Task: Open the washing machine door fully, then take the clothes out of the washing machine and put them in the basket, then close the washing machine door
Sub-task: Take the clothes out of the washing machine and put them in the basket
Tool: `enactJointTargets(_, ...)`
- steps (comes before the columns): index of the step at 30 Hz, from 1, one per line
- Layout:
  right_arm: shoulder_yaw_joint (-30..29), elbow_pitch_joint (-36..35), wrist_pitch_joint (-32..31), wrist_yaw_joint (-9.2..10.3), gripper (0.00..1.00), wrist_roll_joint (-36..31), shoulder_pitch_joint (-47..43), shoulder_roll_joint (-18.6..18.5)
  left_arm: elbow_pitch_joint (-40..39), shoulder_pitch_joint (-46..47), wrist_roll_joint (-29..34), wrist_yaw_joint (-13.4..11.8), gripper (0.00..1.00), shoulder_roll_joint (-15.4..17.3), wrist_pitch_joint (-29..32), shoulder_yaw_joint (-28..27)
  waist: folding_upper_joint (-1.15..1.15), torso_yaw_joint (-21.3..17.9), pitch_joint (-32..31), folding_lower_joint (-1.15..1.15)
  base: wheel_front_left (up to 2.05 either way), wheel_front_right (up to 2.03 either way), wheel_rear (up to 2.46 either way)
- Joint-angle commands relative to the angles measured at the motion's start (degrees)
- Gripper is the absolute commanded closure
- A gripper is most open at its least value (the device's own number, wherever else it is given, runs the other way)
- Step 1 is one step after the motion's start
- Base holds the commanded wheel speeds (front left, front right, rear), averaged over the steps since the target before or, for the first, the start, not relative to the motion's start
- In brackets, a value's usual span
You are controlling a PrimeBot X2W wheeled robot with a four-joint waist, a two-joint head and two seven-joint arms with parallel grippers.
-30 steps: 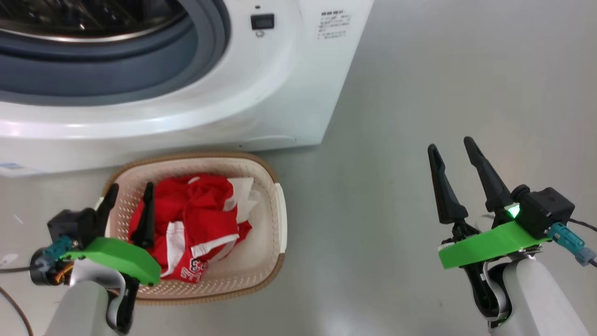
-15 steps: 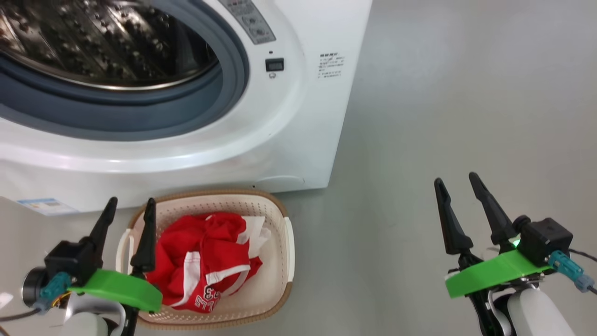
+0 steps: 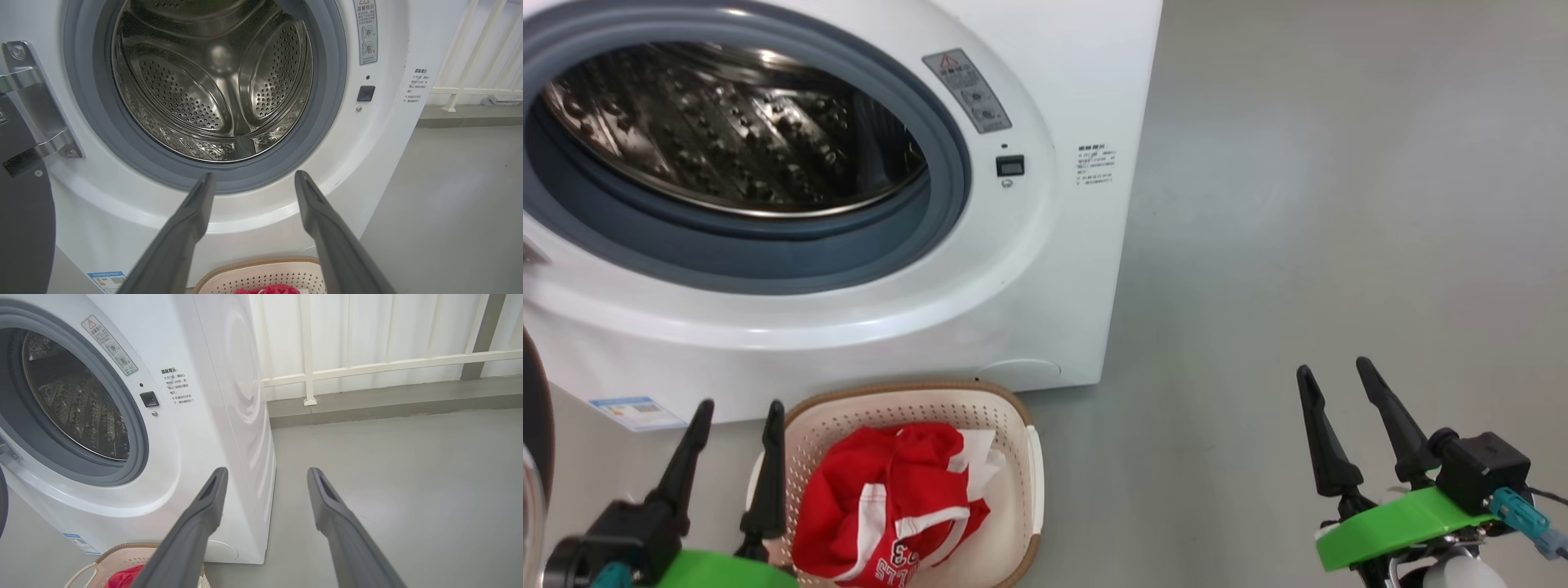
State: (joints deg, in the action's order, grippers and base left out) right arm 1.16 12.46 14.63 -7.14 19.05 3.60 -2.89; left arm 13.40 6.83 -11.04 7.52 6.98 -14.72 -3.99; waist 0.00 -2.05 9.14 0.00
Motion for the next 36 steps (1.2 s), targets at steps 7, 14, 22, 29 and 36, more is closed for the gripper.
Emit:
enactJointTargets(7,0.73,-2.36,0.37,-0.35,0.00,-0.74,-3.14,-0.34,-5.03,-4.93,0.49,-0.03,0.00,0.34,-0.28,-3.53,0.00,0.47,-3.89,0.00,0.00,0.00,0.00)
enactJointTargets(14,-0.01,-3.08,0.37,-0.35,0.00,-0.56,-5.64,-0.75,-7.36,-8.24,-0.35,-0.03,0.00,-0.27,-0.28,-4.41,0.00,0.98,-5.24,0.00,0.00,0.00,0.00)
enactJointTargets(22,-0.20,-3.26,0.37,-0.35,0.00,-0.48,-6.54,-0.87,-7.84,-9.05,-0.30,-0.03,0.00,-0.37,-0.28,-4.50,0.00,1.06,-5.77,0.00,0.00,0.00,0.00)
enactJointTargets(29,-0.23,-3.30,0.37,-0.35,0.00,-0.65,-6.29,-0.99,-7.85,-8.79,0.13,-0.03,0.00,-0.53,-0.28,-4.64,0.00,0.88,-5.41,0.00,0.00,0.00,0.00)
enactJointTargets(36,-0.37,-3.33,0.37,-0.35,0.00,-0.68,-5.99,-0.93,-7.98,-8.37,0.37,-0.03,0.00,-0.64,-0.28,-4.85,0.00,0.90,-4.99,0.00,0.00,0.00,0.00)
